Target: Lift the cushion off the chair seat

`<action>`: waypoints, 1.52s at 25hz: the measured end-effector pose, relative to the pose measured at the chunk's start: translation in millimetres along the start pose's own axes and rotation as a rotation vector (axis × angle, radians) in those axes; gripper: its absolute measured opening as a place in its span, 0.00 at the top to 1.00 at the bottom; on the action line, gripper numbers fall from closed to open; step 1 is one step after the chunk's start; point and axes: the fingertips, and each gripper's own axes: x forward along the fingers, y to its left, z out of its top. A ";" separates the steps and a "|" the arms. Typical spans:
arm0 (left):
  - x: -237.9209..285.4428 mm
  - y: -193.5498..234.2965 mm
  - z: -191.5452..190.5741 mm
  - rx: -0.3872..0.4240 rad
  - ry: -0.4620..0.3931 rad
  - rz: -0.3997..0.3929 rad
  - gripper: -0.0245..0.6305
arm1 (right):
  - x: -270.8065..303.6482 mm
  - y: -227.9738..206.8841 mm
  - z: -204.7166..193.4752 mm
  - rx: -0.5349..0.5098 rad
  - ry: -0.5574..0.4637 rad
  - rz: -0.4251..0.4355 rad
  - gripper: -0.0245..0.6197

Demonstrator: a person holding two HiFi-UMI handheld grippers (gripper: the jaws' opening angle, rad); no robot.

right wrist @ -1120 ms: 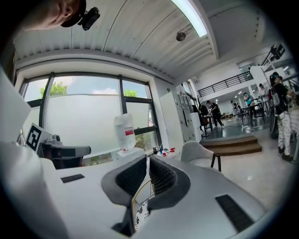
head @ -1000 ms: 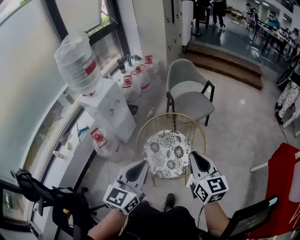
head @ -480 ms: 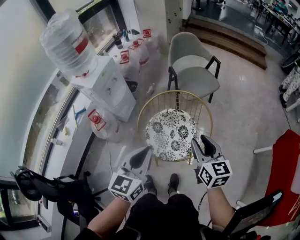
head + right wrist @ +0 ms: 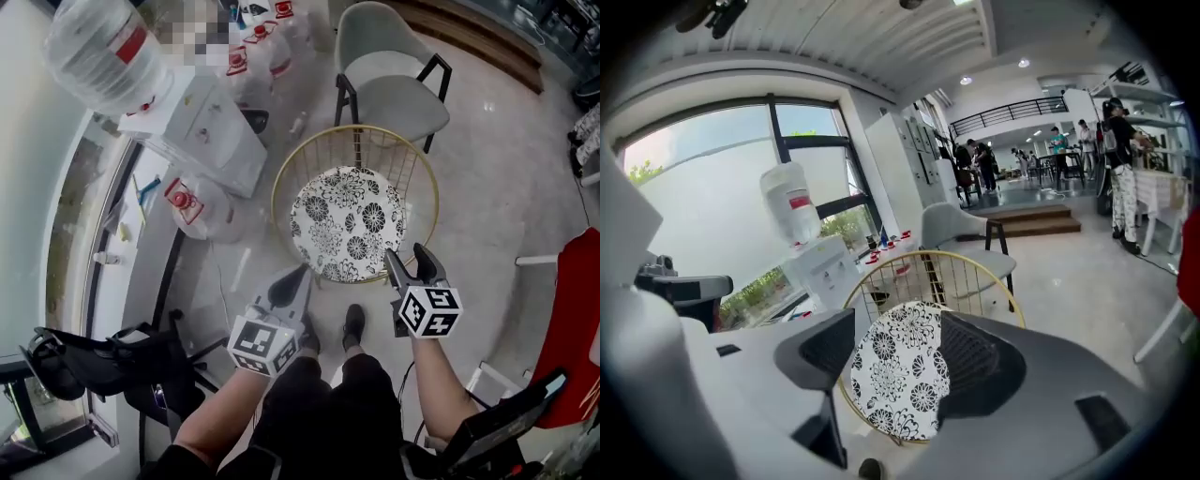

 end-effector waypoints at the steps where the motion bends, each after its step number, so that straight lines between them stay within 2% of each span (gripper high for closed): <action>1: 2.4 0.8 -5.9 -0.001 0.008 -0.001 0.95 | 3.8 -4.7 -9.3 0.013 0.014 -0.009 0.53; 6: 20.0 10.7 -45.2 -0.011 0.068 0.003 0.95 | 25.5 -23.0 -51.4 0.040 0.070 -0.035 0.52; 13: 40.9 16.0 -91.6 -0.019 0.151 -0.035 0.95 | 52.0 -44.1 -112.0 0.080 0.182 -0.090 0.50; 19: 50.0 29.7 -121.9 -0.039 0.204 -0.015 0.95 | 65.2 -57.8 -174.3 0.144 0.306 -0.155 0.48; 25: 62.5 37.6 -151.8 -0.026 0.250 -0.011 0.95 | 77.5 -73.9 -229.9 0.248 0.401 -0.223 0.43; 34: 83.6 51.2 -193.9 -0.037 0.302 -0.027 0.95 | 108.6 -89.6 -286.5 0.478 0.457 -0.306 0.40; 38: 89.7 54.8 -204.0 -0.038 0.315 -0.044 0.95 | 117.1 -98.6 -309.1 0.521 0.489 -0.352 0.39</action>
